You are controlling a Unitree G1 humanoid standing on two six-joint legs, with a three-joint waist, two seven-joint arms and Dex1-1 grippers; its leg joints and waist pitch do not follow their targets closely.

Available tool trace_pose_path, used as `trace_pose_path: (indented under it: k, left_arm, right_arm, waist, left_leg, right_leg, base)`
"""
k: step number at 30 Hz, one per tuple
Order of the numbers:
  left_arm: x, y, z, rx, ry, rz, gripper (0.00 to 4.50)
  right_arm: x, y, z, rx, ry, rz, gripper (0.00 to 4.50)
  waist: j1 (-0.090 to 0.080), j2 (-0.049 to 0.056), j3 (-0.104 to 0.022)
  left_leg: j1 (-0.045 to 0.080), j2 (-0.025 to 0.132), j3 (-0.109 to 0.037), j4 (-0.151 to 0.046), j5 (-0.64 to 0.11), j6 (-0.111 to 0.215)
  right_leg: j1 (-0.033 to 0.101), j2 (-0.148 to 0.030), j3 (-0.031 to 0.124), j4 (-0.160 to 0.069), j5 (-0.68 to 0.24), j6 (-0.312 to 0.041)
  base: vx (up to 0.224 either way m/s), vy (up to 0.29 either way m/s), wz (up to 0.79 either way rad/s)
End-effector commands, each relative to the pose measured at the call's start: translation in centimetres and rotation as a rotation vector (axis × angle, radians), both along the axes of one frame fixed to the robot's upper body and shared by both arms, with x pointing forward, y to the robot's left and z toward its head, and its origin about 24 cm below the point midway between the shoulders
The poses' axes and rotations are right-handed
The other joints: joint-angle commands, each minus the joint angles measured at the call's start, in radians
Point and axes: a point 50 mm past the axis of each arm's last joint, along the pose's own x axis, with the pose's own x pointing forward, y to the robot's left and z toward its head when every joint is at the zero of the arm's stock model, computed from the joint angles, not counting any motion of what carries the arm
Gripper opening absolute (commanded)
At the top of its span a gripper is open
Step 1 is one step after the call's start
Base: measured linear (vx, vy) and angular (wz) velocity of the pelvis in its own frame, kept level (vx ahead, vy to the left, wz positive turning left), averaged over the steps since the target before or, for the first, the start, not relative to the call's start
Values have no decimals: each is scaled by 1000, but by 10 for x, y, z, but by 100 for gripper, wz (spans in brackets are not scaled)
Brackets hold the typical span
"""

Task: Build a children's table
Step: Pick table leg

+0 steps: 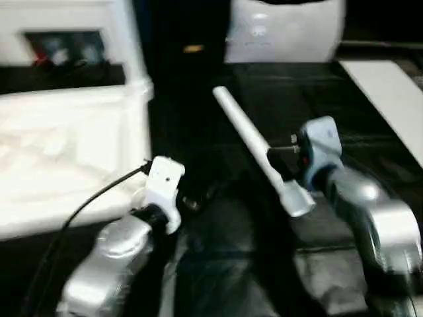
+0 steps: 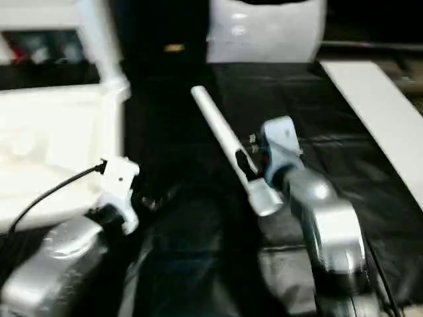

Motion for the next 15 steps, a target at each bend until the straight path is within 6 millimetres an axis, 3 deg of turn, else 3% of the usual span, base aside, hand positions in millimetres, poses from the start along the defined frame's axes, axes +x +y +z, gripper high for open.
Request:
trace_pose_path:
  k: [1,2,3,4,5,9,10,11,15]
  left_arm:
    - [-8,-12,5,-18,11,-109,441]
    - [-10,-13,7,-1,20,-153,441]
    - [-11,-13,8,7,22,-166,441]
    - [-11,-14,9,15,27,-180,441]
    - [-12,-14,10,15,29,-184,441]
    - [-14,-14,12,22,37,-195,441]
    - [-14,-14,12,23,39,-196,448]
    - [-15,-14,12,28,45,-203,450]
    - [-17,-15,12,35,56,-219,450]
  right_arm:
    - [5,-5,-7,-20,67,14,450]
    - [12,-8,-8,-69,103,11,450]
    - [15,-10,-10,-100,133,-2,450]
    - [18,-14,-13,-154,182,-11,450]
    - [19,-15,-15,-147,208,-8,450]
    - [17,-18,-21,-107,360,19,450]
    - [17,-19,-21,-107,369,20,432]
    - [17,-21,-23,-111,397,32,415]
    - [15,-23,-26,-95,453,65,400]
  waist:
    - [1,8,-45]
    - [9,5,-40]
    - [5,0,-34]
    - [7,-7,-34]
    - [5,-12,-35]
    - [2,-11,-41]
    - [2,-11,-41]
    - [1,-19,-45]
    - [2,-24,-46]
  left_leg:
    - [21,115,-14,-89,7,85]
    - [36,117,4,-92,-100,55]
    - [33,114,5,-95,-144,36]
    - [38,109,19,-99,-192,0]
    - [34,109,20,-101,-190,-1]
    - [12,115,18,-106,-171,-1]
    - [12,115,18,-106,-171,-1]
    - [8,117,21,-105,-148,7]
    - [2,116,27,-103,-107,32]
  right_leg:
    - [60,-108,49,-60,-69,-329]
    - [50,-111,51,-74,-217,-312]
    - [48,-111,50,-76,-288,-302]
    - [40,-108,50,-86,-405,-252]
    - [40,-109,49,-87,-414,-242]
    - [45,-114,48,-80,-385,-224]
    - [45,-114,48,-80,-385,-224]
    - [46,-116,49,-79,-357,-227]
    - [46,-119,51,-80,-336,-236]
  base:
    - [-82,-2,12]
    - [-84,-4,16]
    - [-84,-4,16]
    - [-86,3,14]
    - [-79,5,10]
    - [-62,8,4]
    - [0,0,0]
    - [0,0,0]
    - [0,0,0]
